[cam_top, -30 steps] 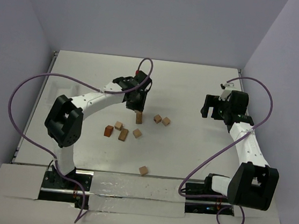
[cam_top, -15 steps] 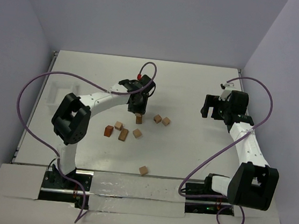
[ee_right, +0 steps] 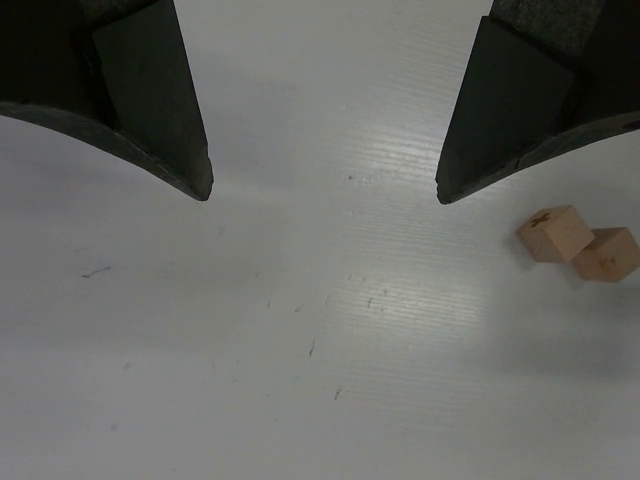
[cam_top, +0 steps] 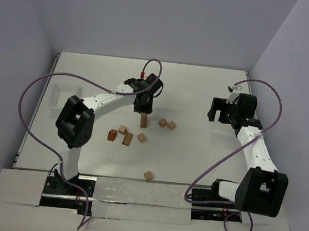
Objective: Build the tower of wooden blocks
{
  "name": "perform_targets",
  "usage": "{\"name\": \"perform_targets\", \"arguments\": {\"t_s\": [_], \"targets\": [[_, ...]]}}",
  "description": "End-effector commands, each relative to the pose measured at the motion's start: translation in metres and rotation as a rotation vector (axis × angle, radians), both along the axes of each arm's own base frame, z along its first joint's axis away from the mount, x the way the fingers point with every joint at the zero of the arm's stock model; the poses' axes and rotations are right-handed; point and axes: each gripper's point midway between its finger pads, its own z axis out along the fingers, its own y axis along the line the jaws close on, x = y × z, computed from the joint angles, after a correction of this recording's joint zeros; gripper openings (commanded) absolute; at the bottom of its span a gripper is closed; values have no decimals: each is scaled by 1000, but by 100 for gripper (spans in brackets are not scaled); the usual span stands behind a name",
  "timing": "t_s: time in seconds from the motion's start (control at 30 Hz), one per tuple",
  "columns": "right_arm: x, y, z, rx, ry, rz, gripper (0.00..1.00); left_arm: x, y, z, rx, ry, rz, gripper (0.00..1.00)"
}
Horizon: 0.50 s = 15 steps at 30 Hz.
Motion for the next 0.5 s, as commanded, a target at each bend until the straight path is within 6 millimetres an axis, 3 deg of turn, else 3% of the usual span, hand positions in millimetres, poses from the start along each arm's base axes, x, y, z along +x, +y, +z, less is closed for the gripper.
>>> {"name": "perform_targets", "arguments": {"t_s": [0.0, 0.17, 0.47], "targets": [[10, -4, 15, -13, -37, -8, 100, 24, -7, 38, -51, -100, 124, 0], [10, -5, 14, -14, -32, -11, 100, 20, -17, 38, -79, -70, 142, 0], [11, -5, 8, -11, -13, -11, 100, 4, -15, 26, -91, -40, 161, 0]]}}
